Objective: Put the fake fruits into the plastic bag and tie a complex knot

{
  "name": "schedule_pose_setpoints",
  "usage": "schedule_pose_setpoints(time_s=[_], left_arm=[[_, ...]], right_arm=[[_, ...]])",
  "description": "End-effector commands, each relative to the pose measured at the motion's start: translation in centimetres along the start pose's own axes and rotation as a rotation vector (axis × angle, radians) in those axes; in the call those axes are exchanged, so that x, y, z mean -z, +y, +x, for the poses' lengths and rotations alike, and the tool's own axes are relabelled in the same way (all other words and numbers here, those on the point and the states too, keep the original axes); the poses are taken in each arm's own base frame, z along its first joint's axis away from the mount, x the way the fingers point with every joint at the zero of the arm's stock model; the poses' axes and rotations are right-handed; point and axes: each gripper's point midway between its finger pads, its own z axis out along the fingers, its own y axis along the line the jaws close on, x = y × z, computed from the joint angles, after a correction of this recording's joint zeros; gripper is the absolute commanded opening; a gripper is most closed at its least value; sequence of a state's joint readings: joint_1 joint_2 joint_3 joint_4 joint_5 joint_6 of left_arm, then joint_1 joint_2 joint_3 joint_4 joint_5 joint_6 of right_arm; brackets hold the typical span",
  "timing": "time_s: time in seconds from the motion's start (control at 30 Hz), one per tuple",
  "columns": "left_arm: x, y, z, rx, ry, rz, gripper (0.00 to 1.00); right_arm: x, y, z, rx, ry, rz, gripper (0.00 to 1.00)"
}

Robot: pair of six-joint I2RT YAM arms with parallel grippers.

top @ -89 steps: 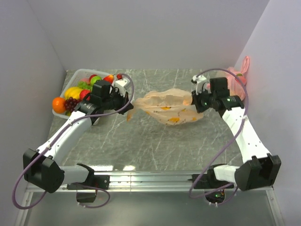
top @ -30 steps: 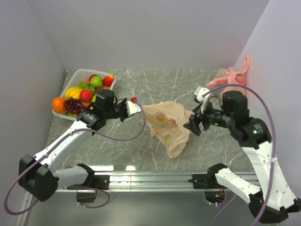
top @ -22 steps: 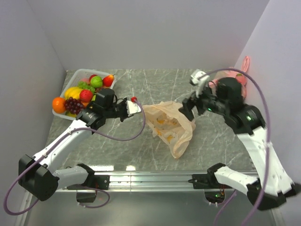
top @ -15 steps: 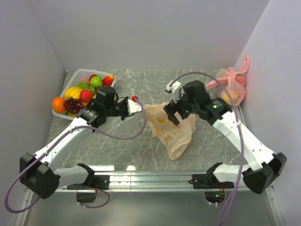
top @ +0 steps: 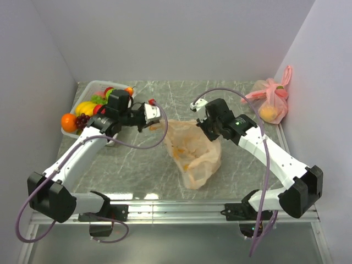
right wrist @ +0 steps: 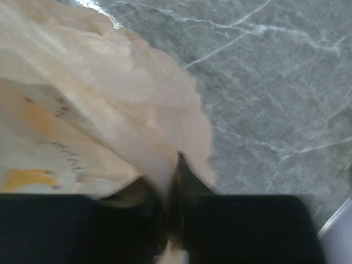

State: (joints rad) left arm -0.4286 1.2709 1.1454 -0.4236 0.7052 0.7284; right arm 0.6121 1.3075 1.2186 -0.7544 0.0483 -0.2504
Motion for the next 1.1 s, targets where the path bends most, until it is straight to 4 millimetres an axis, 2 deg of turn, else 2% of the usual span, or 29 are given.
schedule_pose_setpoints(time_s=[0.0, 0.07, 0.1, 0.13, 0.2, 0.23, 0.27, 0.3, 0.33, 0.4, 0.43, 0.5, 0.53, 0.57, 0.63, 0.7, 0.73, 0.77, 0.83, 0.9, 1.03, 1.07], left_arm=[[1.2, 3.5, -2.5, 0.036, -0.068, -0.075, 0.03], [1.9, 5.3, -2.4, 0.131, -0.067, -0.133, 0.29], [2.6, 6.7, -3.1, 0.156, -0.068, -0.193, 0.41], [3.4, 7.7, -3.2, 0.254, -0.077, -0.247, 0.8], [5.3, 9.8, -4.2, 0.317, -0.084, -0.349, 0.95], [6.8, 10.9, -3.9, 0.398, -0.091, -0.399, 0.99], [8.3, 12.0, -4.7, 0.423, -0.103, -0.443, 0.99], [9.1, 12.1, -3.9, 0.483, -0.073, -0.464, 0.99], [10.7, 13.4, -2.3, 0.553, -0.036, -0.538, 0.99], [12.5, 13.9, -0.4, 0.623, 0.027, -0.594, 0.99], [14.2, 14.8, 1.4, 0.663, 0.07, -0.68, 0.99], [15.5, 14.8, 3.6, 0.704, 0.13, -0.706, 0.99], [16.9, 14.5, 5.9, 0.732, 0.186, -0.711, 0.99], [17.5, 14.4, 6.8, 0.754, 0.207, -0.716, 0.99], [18.4, 14.2, 9.8, 0.812, 0.291, -0.732, 0.99], [19.3, 14.6, 11.0, 0.837, 0.325, -0.733, 0.99], [19.7, 14.6, 12.8, 0.879, 0.359, -0.731, 0.99], [20.2, 14.9, 13.4, 0.889, 0.373, -0.746, 0.99], [20.2, 15.3, 15.5, 0.918, 0.416, -0.743, 0.99], [20.2, 15.6, 17.3, 0.941, 0.463, -0.744, 0.99], [19.9, 16.7, 19.8, 0.926, 0.513, -0.748, 0.99], [20.0, 17.3, 19.7, 0.916, 0.517, -0.748, 0.99]], right_arm=[[-0.5, 0.7, -1.5, -0.121, -0.036, -0.073, 0.0], [-0.7, 0.7, -2.6, -0.184, -0.06, -0.108, 0.0], [-0.6, -0.3, -3.7, -0.264, -0.105, -0.093, 0.0], [-0.3, -0.8, -4.3, -0.308, -0.136, -0.092, 0.0], [0.1, -2.0, -5.8, -0.434, -0.211, -0.106, 0.0], [0.4, -2.3, -6.3, -0.465, -0.233, -0.103, 0.0], [0.4, -2.3, -6.4, -0.509, -0.246, -0.105, 0.0], [0.6, -2.4, -7.2, -0.517, -0.282, -0.112, 0.0], [0.8, -2.4, -7.4, -0.53, -0.299, -0.114, 0.0], [0.2, -2.1, -7.4, -0.567, -0.305, -0.129, 0.0], [-0.5, -1.8, -7.1, -0.575, -0.286, -0.132, 0.0], [-1.4, -1.5, -6.4, -0.605, -0.248, -0.137, 0.0], [-1.7, -1.6, -6.2, -0.613, -0.242, -0.127, 0.0], [-2.0, -1.6, -5.6, -0.638, -0.232, -0.116, 0.0], [-1.8, -2.1, -5.9, -0.643, -0.27, -0.09, 0.0], [-1.8, -2.0, -6.0, -0.643, -0.289, -0.101, 0.0], [-1.9, -1.8, -5.9, -0.642, -0.287, -0.112, 0.0], [-1.9, -1.2, -6.1, -0.631, -0.285, -0.145, 0.0], [-2.4, -0.5, -5.6, -0.624, -0.245, -0.174, 0.0], [-2.7, -0.9, -5.4, -0.629, -0.242, -0.155, 0.0], [-2.9, -1.3, -5.4, -0.66, -0.234, -0.132, 0.0], [-2.8, -1.2, -5.7, -0.656, -0.234, -0.139, 0.0]])
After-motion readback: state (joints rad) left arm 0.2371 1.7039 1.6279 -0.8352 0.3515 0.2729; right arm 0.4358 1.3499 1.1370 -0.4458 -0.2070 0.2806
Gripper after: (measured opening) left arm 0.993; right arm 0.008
